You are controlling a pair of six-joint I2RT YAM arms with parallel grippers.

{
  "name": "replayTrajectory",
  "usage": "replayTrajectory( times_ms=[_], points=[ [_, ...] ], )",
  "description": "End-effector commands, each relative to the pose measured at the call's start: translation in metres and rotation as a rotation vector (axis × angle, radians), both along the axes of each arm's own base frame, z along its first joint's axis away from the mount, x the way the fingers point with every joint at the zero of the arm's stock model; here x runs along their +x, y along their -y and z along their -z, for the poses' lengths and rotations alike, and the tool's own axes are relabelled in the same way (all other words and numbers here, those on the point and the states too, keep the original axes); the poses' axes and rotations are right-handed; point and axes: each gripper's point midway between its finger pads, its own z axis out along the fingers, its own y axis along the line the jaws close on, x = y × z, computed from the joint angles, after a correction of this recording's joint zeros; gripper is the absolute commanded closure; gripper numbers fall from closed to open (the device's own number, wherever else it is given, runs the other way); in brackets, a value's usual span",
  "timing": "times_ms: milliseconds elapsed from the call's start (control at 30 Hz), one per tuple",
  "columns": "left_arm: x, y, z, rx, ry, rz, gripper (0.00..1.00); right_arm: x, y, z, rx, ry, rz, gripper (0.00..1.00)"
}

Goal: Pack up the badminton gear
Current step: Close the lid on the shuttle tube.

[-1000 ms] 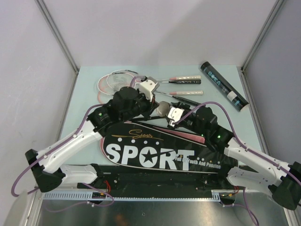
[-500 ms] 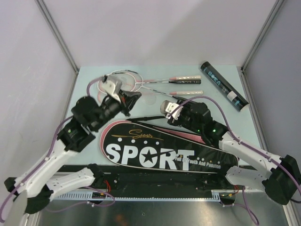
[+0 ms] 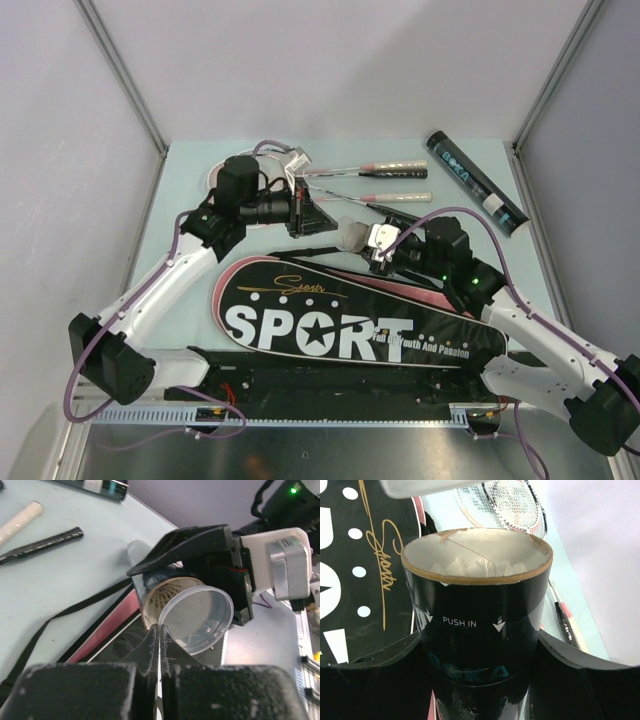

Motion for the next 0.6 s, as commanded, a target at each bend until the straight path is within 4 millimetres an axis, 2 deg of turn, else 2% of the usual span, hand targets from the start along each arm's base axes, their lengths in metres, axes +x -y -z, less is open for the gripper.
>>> replayTrajectory(
  times_ms=[0, 200, 333, 567],
  points=[
    [-0.022, 0.010, -0.023, -0.064, 0.003, 0.148, 1.00, -0.005, -0.005, -0.046, 0.076, 0.099, -0.042, 0.91],
    [-0.020, 0.021, -0.010, -0.021, -0.010, 0.156, 1.00, -0.009, -0.010, -0.054, 0.103, 0.110, -0.062, 0.92],
    [-0.008, 0.024, -0.003, 0.044, 0.004, 0.100, 1.00, -0.012, -0.012, -0.052, 0.096, 0.109, -0.068, 0.92],
    [0.004, 0.019, 0.006, 0.120, 0.039, 0.015, 1.00, -0.012, -0.011, -0.055, 0.099, 0.120, -0.058, 0.92]
  ],
)
